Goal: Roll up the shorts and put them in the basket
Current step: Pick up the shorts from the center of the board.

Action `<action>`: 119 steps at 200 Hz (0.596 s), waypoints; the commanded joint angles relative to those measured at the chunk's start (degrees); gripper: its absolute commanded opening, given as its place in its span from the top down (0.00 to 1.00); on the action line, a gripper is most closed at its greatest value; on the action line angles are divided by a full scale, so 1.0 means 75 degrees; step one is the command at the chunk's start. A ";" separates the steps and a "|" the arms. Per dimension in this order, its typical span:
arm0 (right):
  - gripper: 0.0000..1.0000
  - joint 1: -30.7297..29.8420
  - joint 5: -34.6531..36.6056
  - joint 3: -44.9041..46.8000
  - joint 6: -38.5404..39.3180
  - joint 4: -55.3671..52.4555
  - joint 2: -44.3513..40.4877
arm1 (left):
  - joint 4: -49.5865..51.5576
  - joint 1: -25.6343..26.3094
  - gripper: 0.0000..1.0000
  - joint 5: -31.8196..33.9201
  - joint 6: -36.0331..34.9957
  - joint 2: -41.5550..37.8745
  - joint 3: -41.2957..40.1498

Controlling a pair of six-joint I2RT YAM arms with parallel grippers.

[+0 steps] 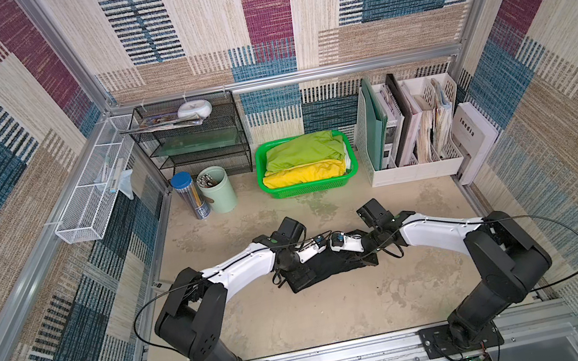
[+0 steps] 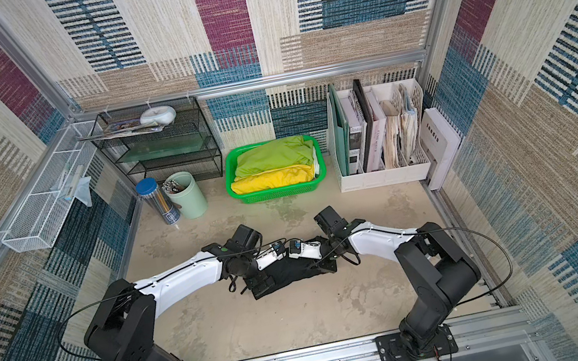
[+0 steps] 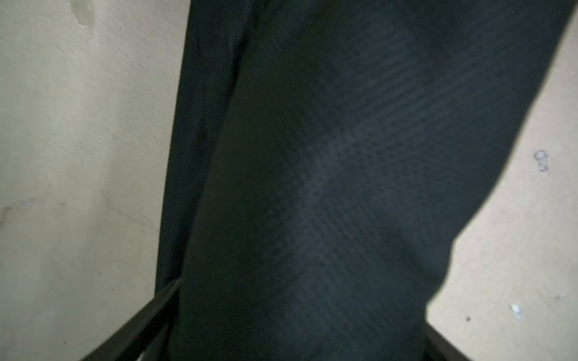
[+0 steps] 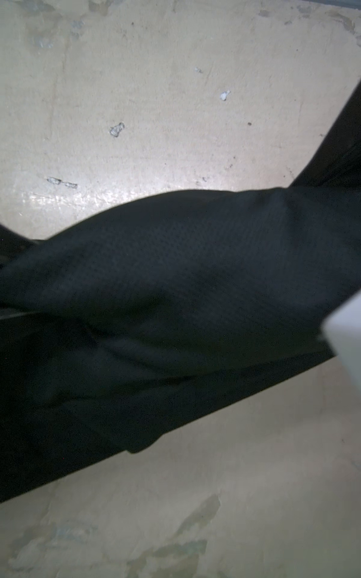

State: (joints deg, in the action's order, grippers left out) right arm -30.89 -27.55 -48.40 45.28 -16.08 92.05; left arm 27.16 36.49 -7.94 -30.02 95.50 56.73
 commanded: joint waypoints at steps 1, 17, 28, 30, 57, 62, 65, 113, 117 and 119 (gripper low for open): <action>0.90 0.0007 -0.0018 0.0031 -0.0104 -0.0195 0.0066 | 0.0282 -0.0020 0.20 0.0005 0.0012 0.0258 0.0104; 0.90 0.0006 0.0028 0.0032 -0.0126 -0.0187 0.0100 | 0.0553 -0.0014 0.47 -0.0069 0.0114 0.0529 0.0299; 0.90 0.0006 0.0041 0.0032 -0.0153 -0.0200 0.0131 | 0.0661 -0.0014 0.62 -0.0159 0.0139 0.0633 0.0379; 0.90 0.0006 0.0041 0.0029 -0.0162 -0.0200 0.0135 | 0.0666 -0.0014 0.65 -0.0168 0.0142 0.0627 0.0375; 0.95 0.0005 0.0200 0.0042 -0.0334 -0.0138 0.0137 | 0.0869 -0.0014 0.91 -0.0225 0.0141 0.0593 0.0475; 0.96 0.0017 0.0244 0.0053 -0.0350 -0.0092 0.0116 | 0.0921 -0.0014 0.98 -0.0218 0.0159 0.0579 0.0525; 0.96 0.0015 0.0271 0.0055 -0.0372 -0.0071 0.0103 | 0.0955 -0.0021 1.00 -0.0208 0.0169 0.0568 0.0562; 1.00 0.0349 0.0433 -0.0782 -0.0553 -0.0256 -0.0109 | 0.1676 -0.0219 1.00 0.0468 0.0137 0.0624 0.2099; 1.00 0.0398 0.0464 -0.0948 -0.0547 -0.0341 -0.0110 | 0.1748 -0.0224 1.00 0.0530 0.0110 0.0614 0.2234; 1.00 0.0420 0.0486 -0.1028 -0.0548 -0.0382 -0.0110 | 0.1779 -0.0233 1.00 0.0552 0.0088 0.0608 0.2321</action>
State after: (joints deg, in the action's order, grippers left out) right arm -29.30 -25.91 -51.20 42.35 -16.21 91.90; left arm 36.91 35.35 -7.97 -29.02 100.20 68.60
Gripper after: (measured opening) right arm 0.168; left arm 0.251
